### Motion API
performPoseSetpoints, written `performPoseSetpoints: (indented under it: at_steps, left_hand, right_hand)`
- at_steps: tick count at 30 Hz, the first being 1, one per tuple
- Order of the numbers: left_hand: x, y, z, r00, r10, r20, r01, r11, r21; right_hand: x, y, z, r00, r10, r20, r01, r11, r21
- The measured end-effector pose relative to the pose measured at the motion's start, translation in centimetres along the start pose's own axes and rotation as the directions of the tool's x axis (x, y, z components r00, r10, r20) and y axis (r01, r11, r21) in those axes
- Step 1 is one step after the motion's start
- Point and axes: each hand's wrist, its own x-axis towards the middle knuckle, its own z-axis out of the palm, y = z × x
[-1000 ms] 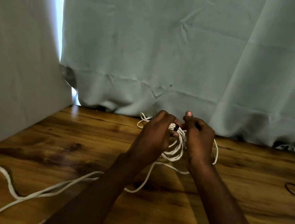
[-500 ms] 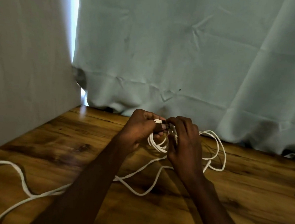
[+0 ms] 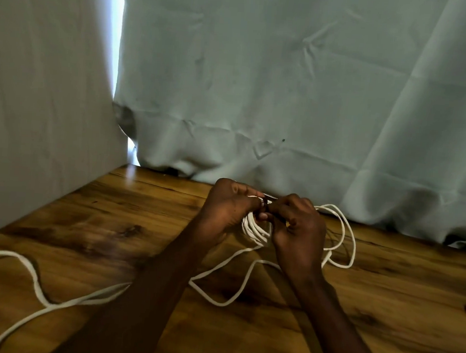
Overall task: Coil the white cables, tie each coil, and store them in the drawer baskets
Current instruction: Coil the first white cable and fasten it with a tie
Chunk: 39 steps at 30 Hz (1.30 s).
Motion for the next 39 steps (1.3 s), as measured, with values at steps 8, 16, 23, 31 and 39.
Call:
performPoseSetpoints:
  at_steps: [8, 16, 23, 31, 39]
  left_hand:
    - [-0.2, -0.6, 0.1, 0.954, 0.263, 0.146, -0.301, 0.838, 0.454]
    - [-0.4, -1.2, 0.5, 0.909, 0.172, 0.380, -0.273, 0.934, 0.230]
    - [-0.6, -1.3, 0.6, 0.898, 0.162, 0.409, -0.286, 0.922, 0.263]
    - [-0.7, -1.7, 0.8, 0.849, 0.251, 0.465, -0.384, 0.898, 0.216]
    - [-0.9, -1.3, 1.0, 0.748, 0.477, 0.462, -0.651, 0.662, 0.372]
  right_hand:
    - [0.1, -0.5, 0.0, 0.986, 0.164, -0.022, -0.158, 0.973, 0.171]
    - [1.3, -0.8, -0.9, 0.776, 0.628, 0.052, -0.564, 0.657, 0.501]
    - [1.2, -0.7, -0.4, 0.770, 0.638, 0.014, -0.561, 0.665, 0.494]
    - [0.8, 0.1, 0.7, 0.573, 0.814, 0.099, -0.652, 0.379, 0.657]
    - [1.4, -0.5, -0.4, 0.452, 0.856, 0.250, -0.661, 0.134, 0.738]
